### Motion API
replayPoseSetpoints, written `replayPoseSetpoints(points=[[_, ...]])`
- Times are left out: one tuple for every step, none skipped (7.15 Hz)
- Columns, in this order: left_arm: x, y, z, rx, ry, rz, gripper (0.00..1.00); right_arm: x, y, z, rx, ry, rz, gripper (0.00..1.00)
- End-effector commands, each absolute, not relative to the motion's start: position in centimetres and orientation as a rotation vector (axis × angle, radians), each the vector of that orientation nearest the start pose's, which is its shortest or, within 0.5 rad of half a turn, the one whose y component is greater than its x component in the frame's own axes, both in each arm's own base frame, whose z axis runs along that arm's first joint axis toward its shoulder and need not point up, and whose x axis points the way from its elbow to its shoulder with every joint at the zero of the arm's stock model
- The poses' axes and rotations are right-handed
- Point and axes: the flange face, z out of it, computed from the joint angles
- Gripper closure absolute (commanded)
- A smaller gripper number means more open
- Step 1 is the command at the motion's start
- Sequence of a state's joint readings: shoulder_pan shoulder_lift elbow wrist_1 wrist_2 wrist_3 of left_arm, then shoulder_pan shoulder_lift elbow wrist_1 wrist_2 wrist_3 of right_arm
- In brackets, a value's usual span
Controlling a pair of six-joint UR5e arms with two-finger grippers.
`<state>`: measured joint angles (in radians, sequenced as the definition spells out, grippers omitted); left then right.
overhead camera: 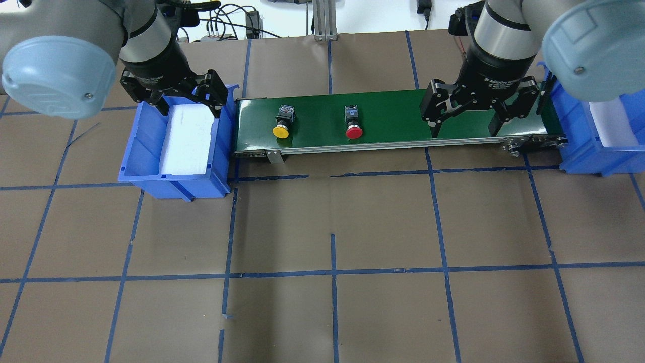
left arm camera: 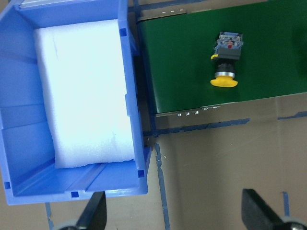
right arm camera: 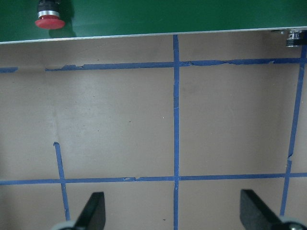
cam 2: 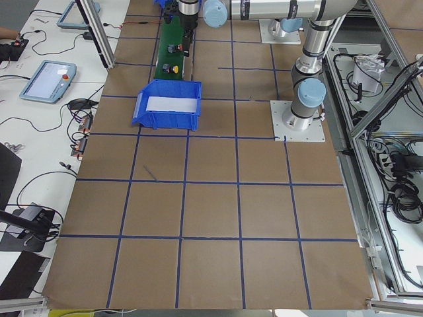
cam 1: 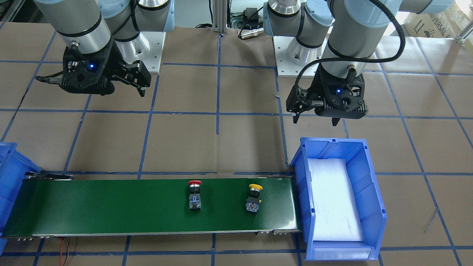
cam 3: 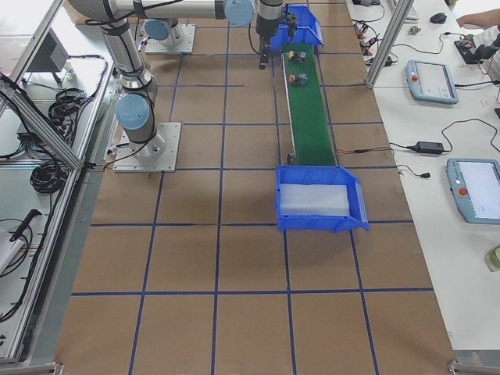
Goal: Transport two buttons from left to right
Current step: 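Withdraw the left gripper above its bin while the belt carries the buttons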
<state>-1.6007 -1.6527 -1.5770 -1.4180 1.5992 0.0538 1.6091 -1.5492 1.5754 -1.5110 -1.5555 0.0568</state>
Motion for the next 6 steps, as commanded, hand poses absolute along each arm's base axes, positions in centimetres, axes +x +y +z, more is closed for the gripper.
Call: replayPoseSetpoints(points=[[-14.6, -51.8, 46.6, 0.111, 3.111, -0.076, 0.0, 15.4, -48.7, 46.9, 0.03, 3.127, 0.14, 0.0], [-14.6, -51.3, 46.8, 0.112, 3.112, -0.036, 0.0, 15.4, -48.6, 46.9, 0.03, 3.127, 0.138, 0.0], [-14.6, -51.1, 46.9, 0.112, 3.11, -0.033, 0.0, 15.4, -48.7, 46.9, 0.03, 3.127, 0.14, 0.0], [-14.7, -51.8, 46.1, 0.117, 3.115, -0.028, 0.0, 15.4, -48.6, 46.6, 0.03, 3.127, 0.145, 0.0], [-14.7, -53.0, 46.4, 0.105, 3.117, -0.078, 0.0, 15.1, -48.5, 46.1, 0.035, 3.126, 0.162, 0.0], [-14.7, -52.8, 46.7, 0.106, 3.109, -0.083, 0.0, 15.2, -48.4, 46.1, 0.032, 3.127, 0.159, 0.0]])
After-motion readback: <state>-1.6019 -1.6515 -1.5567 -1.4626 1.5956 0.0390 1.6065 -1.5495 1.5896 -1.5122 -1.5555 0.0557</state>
